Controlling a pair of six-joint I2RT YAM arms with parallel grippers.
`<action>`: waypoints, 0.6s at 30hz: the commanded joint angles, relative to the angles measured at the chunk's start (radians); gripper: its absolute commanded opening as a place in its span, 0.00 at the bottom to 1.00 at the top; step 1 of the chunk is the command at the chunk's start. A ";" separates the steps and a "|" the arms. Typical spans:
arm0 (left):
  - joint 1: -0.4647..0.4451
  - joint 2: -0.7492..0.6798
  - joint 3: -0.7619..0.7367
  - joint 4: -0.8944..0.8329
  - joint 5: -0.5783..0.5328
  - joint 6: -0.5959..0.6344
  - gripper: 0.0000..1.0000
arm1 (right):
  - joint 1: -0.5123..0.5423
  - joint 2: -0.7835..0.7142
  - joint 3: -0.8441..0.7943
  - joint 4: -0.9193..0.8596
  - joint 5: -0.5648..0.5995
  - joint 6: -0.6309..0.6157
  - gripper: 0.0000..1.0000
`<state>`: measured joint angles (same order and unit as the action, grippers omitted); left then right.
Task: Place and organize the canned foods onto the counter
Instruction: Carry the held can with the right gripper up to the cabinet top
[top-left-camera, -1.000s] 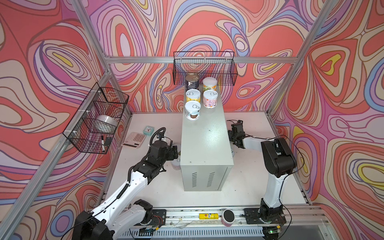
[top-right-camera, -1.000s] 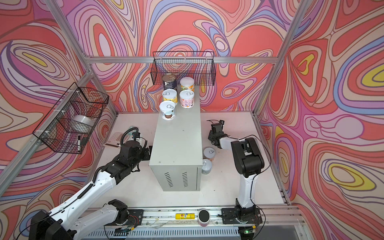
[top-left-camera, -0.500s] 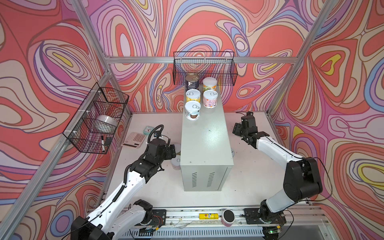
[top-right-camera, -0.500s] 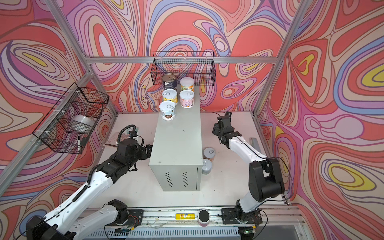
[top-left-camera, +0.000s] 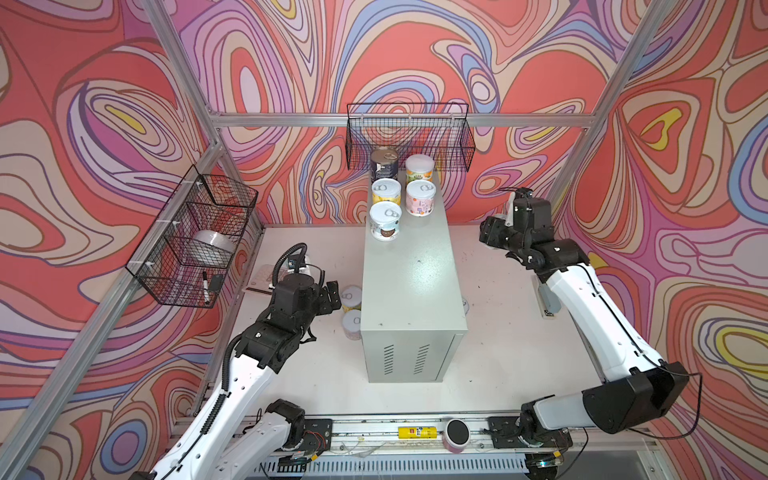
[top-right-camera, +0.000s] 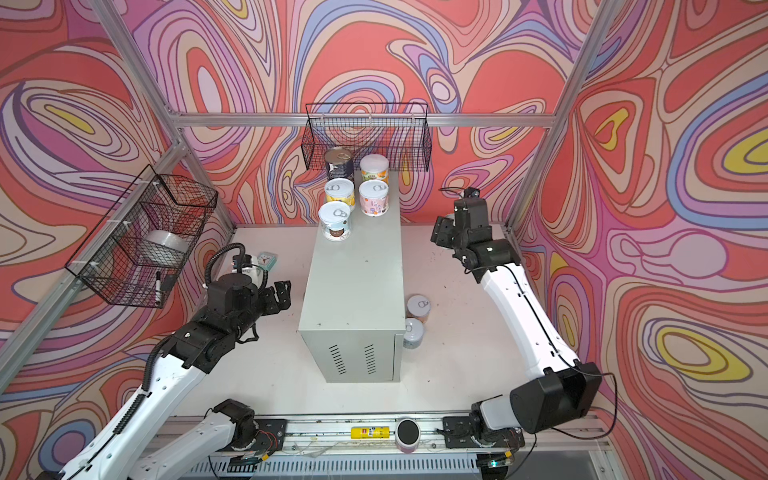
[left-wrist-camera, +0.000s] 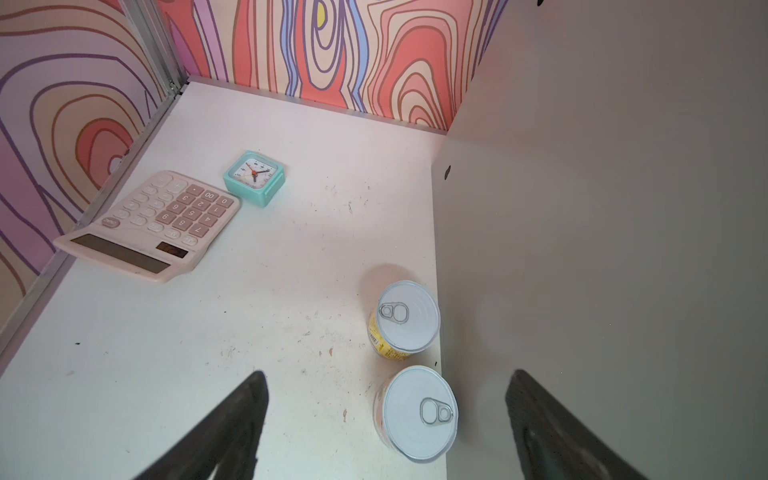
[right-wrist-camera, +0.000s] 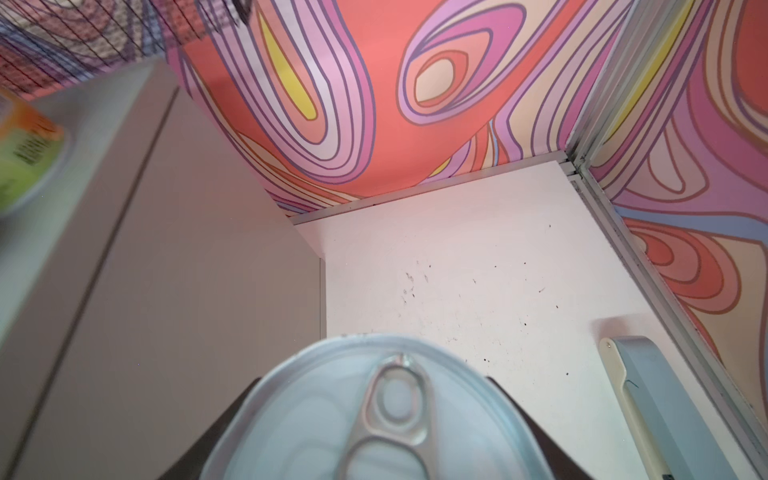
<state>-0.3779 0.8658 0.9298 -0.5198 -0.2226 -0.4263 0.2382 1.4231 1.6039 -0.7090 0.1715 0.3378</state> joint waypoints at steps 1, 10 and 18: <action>0.007 0.001 0.085 -0.074 -0.045 0.020 0.92 | 0.023 -0.014 0.109 -0.096 0.006 -0.025 0.00; 0.007 -0.007 0.216 -0.095 -0.112 0.067 0.91 | 0.140 0.042 0.376 -0.266 -0.045 -0.112 0.00; 0.007 0.081 0.371 -0.106 -0.025 0.109 0.91 | 0.319 0.233 0.721 -0.461 0.023 -0.167 0.00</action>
<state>-0.3779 0.9207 1.2503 -0.5980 -0.2802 -0.3500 0.5159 1.6119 2.2330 -1.1061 0.1402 0.2131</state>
